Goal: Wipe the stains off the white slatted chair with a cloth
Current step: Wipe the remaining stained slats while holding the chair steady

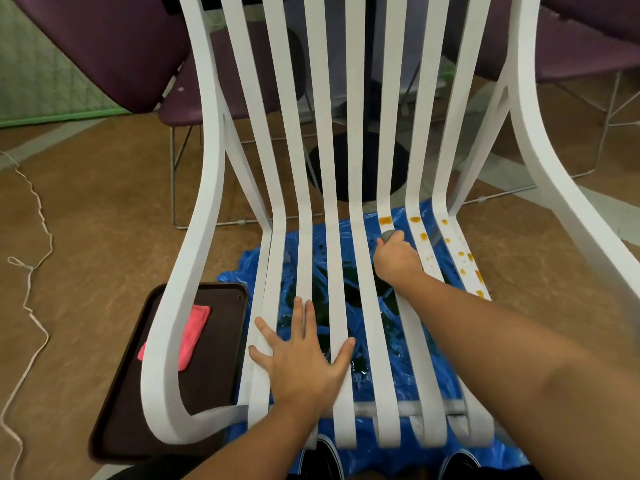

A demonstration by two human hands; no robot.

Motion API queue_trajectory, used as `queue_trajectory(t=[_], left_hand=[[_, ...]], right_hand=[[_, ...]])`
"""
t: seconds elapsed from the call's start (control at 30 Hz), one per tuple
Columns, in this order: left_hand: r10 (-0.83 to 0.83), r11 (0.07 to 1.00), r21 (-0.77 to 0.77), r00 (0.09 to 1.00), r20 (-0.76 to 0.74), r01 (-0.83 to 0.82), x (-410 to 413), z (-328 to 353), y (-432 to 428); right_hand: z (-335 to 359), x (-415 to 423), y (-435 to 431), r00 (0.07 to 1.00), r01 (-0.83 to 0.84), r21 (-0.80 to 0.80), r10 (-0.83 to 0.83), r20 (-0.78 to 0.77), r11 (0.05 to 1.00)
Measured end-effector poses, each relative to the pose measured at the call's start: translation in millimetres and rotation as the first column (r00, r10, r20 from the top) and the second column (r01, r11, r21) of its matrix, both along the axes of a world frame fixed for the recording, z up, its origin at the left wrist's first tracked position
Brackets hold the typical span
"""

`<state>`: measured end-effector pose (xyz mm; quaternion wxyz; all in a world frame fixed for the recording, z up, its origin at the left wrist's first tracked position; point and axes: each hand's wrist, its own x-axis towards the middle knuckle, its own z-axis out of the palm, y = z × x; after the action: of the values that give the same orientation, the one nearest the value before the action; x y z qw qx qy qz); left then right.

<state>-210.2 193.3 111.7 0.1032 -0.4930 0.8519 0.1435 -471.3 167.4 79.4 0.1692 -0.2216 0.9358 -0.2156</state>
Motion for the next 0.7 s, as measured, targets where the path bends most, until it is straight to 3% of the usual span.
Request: queue_trajectory(t=[0.7], left_hand=[[-0.002,0.998,0.056,1.000,0.029,0.000,-2.8,3.2,-2.3]], right_hand=[[-6.4,-37.1,-47.6,0.997,0.022,0.054,-0.025,0.066,0.998]])
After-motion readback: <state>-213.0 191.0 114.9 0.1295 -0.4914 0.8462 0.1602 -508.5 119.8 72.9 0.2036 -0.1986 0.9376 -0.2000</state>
